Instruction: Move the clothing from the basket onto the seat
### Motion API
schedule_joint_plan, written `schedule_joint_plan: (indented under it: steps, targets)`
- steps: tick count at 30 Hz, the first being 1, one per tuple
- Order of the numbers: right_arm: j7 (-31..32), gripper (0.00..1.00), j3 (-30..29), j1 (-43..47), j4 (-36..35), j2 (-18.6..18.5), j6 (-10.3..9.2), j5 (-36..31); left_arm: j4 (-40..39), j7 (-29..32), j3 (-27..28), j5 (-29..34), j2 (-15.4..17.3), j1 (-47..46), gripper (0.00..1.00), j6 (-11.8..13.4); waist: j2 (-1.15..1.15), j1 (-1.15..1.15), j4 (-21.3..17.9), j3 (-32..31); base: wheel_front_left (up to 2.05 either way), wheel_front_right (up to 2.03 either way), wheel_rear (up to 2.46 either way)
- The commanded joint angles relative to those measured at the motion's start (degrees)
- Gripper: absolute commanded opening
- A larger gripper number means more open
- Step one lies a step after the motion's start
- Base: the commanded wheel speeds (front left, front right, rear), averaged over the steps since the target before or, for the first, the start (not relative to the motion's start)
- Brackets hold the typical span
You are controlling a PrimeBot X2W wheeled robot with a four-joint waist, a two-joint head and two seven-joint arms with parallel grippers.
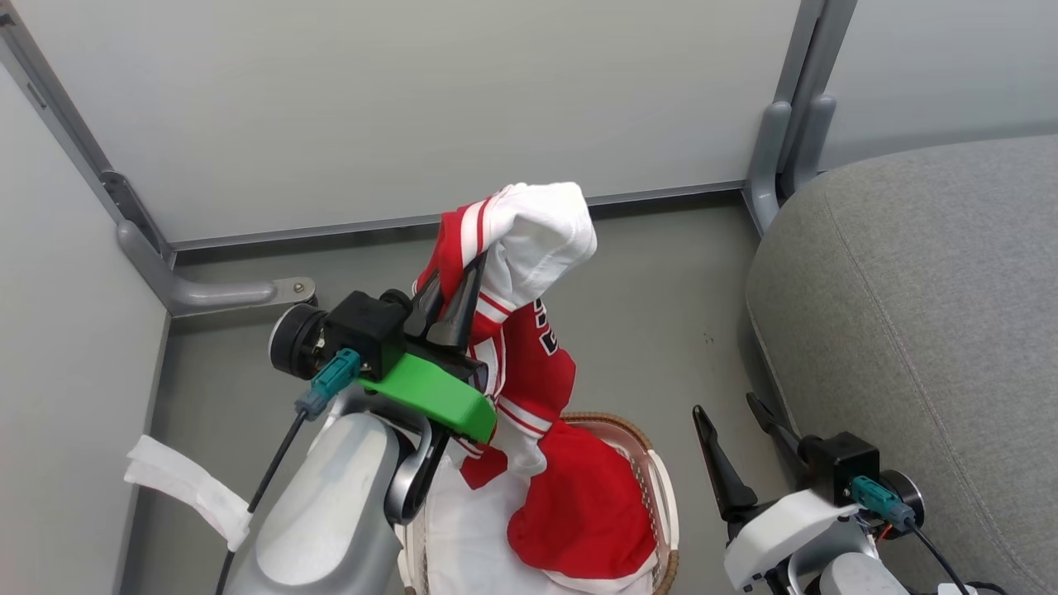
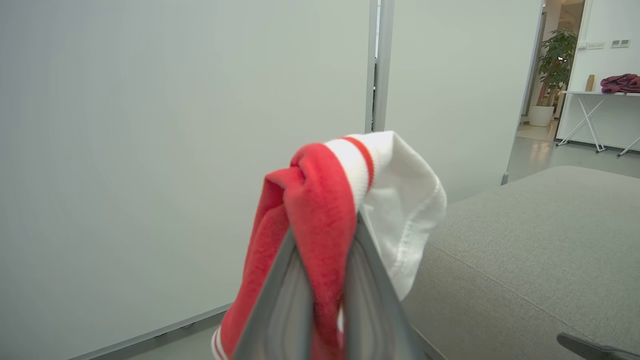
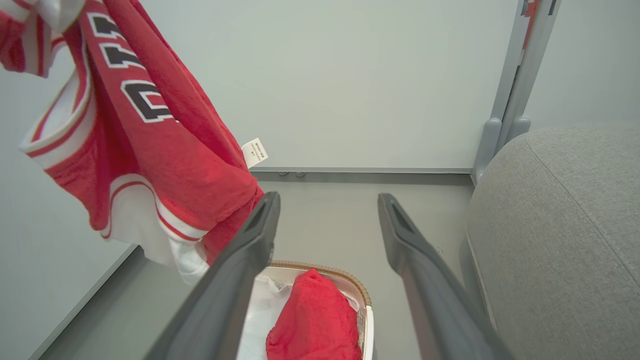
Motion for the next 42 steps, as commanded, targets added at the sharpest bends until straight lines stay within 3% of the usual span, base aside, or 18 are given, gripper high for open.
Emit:
schedule_joint_plan:
  steps: [1,14,22,32,41,42]
  targets:
    - [-0.3,1.0,0.0,0.4,0.1,-0.3,-0.06,0.4,-0.7,0.0,0.0,-0.7,0.0,-1.0,0.0,0.1,0.0,0.01,-0.1,0.0,0.0,0.0,0.0]
    - [-0.3,1.0,1.8,0.2,0.4,-0.3,-0.05,0.4,-3.2,0.0,-1.6,-3.0,0.0,-1.7,0.0,1.1,0.0,0.01,0.0,0.2,0.0,0.0,0.0]
    - [-0.3,1.0,9.0,-6.7,0.1,-0.3,-0.06,0.0,-3.2,0.0,-3.4,-4.2,0.0,-1.1,0.0,1.4,0.0,0.01,1.0,0.9,0.0,0.0,0.0]
    - [-0.3,1.0,19.2,-19.9,7.7,-0.4,-0.06,1.2,-2.9,0.0,-6.4,-5.5,0.0,-1.3,0.0,1.5,0.0,0.01,3.4,1.6,0.0,0.0,0.0]
    - [-0.2,1.0,26.4,-26.3,16.3,-0.3,-0.06,5.2,-4.1,0.0,-8.5,-7.5,0.0,-3.1,0.0,1.9,0.0,0.01,5.6,2.9,0.0,0.0,0.0]
    - [-0.2,0.74,26.7,-26.4,17.0,-0.3,-0.06,6.0,-4.1,0.0,-8.6,-7.6,0.0,-3.4,0.0,1.9,0.0,0.01,5.8,3.0,0.0,0.0,0.0]
